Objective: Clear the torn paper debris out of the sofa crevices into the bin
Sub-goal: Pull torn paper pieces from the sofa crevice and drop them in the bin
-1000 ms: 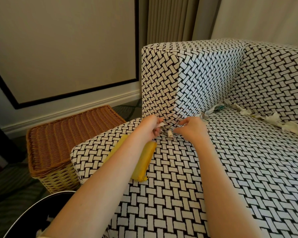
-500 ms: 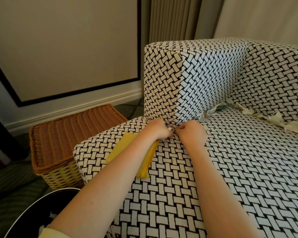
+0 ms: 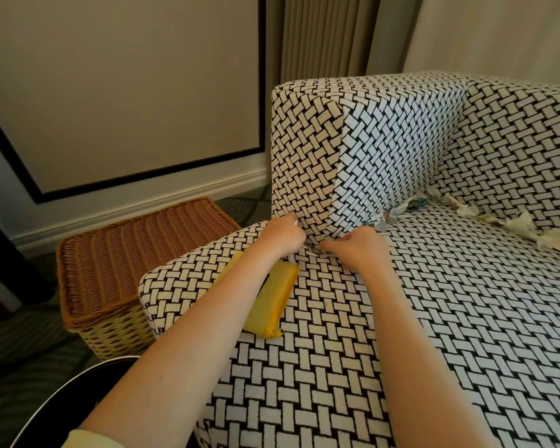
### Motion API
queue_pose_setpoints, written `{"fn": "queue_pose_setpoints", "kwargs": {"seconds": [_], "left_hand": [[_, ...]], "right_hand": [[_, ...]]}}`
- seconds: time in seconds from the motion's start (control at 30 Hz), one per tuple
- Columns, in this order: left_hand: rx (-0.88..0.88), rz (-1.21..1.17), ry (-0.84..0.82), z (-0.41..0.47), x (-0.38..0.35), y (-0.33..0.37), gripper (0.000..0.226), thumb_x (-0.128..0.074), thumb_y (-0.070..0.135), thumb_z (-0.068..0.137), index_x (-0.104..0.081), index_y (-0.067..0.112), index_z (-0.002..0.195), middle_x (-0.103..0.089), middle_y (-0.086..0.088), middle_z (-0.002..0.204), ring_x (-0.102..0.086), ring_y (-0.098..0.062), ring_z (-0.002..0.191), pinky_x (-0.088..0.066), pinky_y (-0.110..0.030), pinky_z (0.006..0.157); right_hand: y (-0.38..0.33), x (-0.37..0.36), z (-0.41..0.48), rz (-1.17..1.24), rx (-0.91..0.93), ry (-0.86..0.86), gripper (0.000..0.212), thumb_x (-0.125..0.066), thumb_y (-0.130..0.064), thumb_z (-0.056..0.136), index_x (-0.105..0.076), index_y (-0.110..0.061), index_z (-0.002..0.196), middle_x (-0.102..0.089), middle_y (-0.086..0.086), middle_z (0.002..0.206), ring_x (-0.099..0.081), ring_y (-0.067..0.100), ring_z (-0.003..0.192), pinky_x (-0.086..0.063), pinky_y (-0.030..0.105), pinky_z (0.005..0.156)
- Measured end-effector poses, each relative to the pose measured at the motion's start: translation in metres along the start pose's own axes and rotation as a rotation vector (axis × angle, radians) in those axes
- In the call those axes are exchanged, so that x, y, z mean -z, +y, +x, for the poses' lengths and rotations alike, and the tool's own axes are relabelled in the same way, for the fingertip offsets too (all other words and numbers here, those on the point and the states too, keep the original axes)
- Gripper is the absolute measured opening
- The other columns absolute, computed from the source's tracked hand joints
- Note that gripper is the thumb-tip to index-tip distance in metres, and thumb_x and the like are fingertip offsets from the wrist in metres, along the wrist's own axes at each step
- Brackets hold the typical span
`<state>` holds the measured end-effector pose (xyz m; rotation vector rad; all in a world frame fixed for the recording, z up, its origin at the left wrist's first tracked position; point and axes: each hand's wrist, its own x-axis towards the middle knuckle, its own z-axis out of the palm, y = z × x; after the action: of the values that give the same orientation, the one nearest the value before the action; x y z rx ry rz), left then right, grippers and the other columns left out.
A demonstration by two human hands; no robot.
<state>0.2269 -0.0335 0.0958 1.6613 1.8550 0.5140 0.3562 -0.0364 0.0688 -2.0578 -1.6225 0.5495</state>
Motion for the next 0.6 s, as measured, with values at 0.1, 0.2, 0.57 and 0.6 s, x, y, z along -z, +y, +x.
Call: {"fn": "queue_pose_setpoints", "kwargs": {"seconds": [0.1, 0.2, 0.57, 0.6], "left_hand": [[0.040, 0.126, -0.024, 0.004, -0.007, -0.001, 0.051, -0.040, 0.015, 0.094, -0.028, 0.008, 0.143, -0.028, -0.020, 0.145, -0.038, -0.034, 0.129, -0.038, -0.035, 0.102], [0.057, 0.283, -0.005, 0.007, -0.014, 0.000, 0.057, -0.049, 0.014, 0.094, -0.024, 0.007, 0.144, -0.022, -0.018, 0.148, -0.036, -0.033, 0.132, -0.035, -0.037, 0.106], [-0.013, 0.107, -0.048, 0.011, -0.004, -0.002, 0.016, -0.039, 0.006, 0.094, -0.055, 0.004, 0.096, -0.058, -0.009, 0.088, -0.057, -0.021, 0.082, -0.046, -0.025, 0.064], [0.051, -0.100, -0.081, 0.013, -0.002, -0.002, 0.016, -0.037, 0.004, 0.095, -0.052, 0.004, 0.088, -0.055, -0.008, 0.078, -0.054, -0.018, 0.070, -0.043, -0.023, 0.057]], "right_hand": [[-0.003, -0.009, -0.001, -0.125, 0.034, 0.075, 0.035, -0.069, -0.043, 0.074, -0.055, -0.011, 0.069, -0.055, 0.002, 0.070, -0.053, 0.021, 0.069, -0.035, 0.023, 0.051], [0.000, -0.010, 0.000, -0.064, 0.023, 0.096, 0.017, -0.065, -0.029, 0.081, -0.070, -0.013, 0.079, -0.066, 0.004, 0.077, -0.058, 0.021, 0.070, -0.035, 0.020, 0.048], [-0.002, 0.012, -0.004, 0.484, -0.071, -0.062, 0.009, -0.064, -0.012, 0.081, -0.069, -0.007, 0.075, -0.070, 0.008, 0.073, -0.062, 0.017, 0.057, -0.056, 0.031, 0.066], [-0.004, 0.014, -0.005, 0.541, -0.075, -0.091, 0.007, -0.065, -0.009, 0.080, -0.070, -0.004, 0.079, -0.070, 0.009, 0.076, -0.062, 0.017, 0.058, -0.056, 0.029, 0.064]]}}
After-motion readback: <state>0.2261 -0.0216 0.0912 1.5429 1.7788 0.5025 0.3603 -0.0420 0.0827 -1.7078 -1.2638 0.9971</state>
